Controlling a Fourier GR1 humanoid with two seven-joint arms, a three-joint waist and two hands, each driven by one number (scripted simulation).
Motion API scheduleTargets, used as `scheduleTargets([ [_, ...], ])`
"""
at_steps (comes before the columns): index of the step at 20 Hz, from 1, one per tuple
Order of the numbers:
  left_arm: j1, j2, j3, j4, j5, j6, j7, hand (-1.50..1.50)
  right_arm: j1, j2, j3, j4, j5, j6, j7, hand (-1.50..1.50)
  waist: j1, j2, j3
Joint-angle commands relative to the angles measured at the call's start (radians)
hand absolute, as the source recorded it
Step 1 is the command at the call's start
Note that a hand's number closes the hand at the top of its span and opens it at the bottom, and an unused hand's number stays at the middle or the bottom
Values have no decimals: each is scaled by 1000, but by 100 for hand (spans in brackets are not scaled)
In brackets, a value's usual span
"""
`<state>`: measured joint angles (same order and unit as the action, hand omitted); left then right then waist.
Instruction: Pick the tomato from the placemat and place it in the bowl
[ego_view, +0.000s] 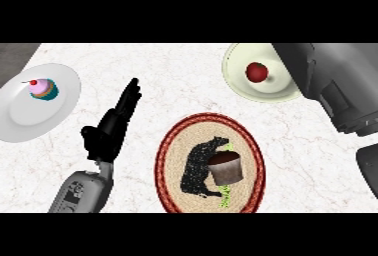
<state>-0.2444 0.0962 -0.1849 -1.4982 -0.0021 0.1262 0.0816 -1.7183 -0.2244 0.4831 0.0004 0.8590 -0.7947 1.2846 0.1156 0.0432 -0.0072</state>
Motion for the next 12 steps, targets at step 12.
scheduleTargets([
  [12, 57, -12, -4, -38, -11, 25, 6, 0, 178, -49, 24, 0, 29, 155, 205, 150, -46, -17, 5],
])
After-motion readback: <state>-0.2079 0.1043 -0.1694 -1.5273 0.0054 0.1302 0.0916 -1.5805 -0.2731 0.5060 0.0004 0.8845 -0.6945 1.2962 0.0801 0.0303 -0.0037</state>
